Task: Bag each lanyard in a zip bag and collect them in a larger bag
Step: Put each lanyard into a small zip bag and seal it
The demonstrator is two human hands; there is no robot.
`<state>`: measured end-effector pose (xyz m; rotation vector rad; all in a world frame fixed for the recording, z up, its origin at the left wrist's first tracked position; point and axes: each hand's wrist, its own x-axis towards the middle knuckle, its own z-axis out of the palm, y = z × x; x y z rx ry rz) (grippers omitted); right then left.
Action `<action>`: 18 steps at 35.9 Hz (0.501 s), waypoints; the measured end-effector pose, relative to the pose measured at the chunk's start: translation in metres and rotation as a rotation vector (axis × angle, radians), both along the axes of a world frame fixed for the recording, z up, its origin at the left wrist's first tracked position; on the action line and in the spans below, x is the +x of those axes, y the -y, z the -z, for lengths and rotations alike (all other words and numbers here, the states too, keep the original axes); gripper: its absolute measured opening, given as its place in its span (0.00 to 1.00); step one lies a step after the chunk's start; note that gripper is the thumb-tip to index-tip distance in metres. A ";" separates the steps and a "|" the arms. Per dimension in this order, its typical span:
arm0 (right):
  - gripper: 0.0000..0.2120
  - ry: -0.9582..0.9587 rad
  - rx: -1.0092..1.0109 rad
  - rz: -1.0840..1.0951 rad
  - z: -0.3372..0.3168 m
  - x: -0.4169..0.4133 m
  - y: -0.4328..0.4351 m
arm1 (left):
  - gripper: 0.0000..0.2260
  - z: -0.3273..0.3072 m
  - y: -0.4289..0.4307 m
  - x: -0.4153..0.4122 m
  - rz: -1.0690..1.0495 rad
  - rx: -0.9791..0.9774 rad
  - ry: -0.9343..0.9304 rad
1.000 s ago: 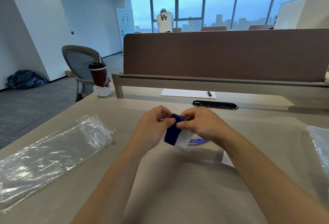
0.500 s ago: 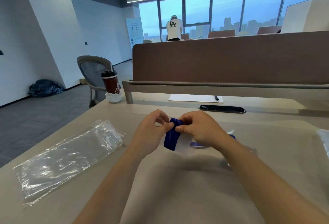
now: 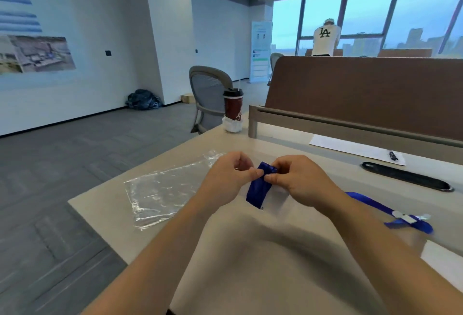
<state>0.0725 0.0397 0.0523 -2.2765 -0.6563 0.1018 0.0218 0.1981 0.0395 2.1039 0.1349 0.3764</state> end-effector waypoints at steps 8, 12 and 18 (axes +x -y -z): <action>0.04 0.017 -0.067 0.053 0.013 0.025 -0.044 | 0.05 0.009 -0.053 0.008 -0.158 0.109 0.003; 0.02 0.068 -0.089 0.124 0.020 0.042 -0.048 | 0.08 0.025 -0.072 0.021 -0.131 0.276 -0.131; 0.02 0.068 -0.116 0.205 0.026 0.062 -0.049 | 0.25 0.048 -0.072 0.044 -0.075 0.504 -0.276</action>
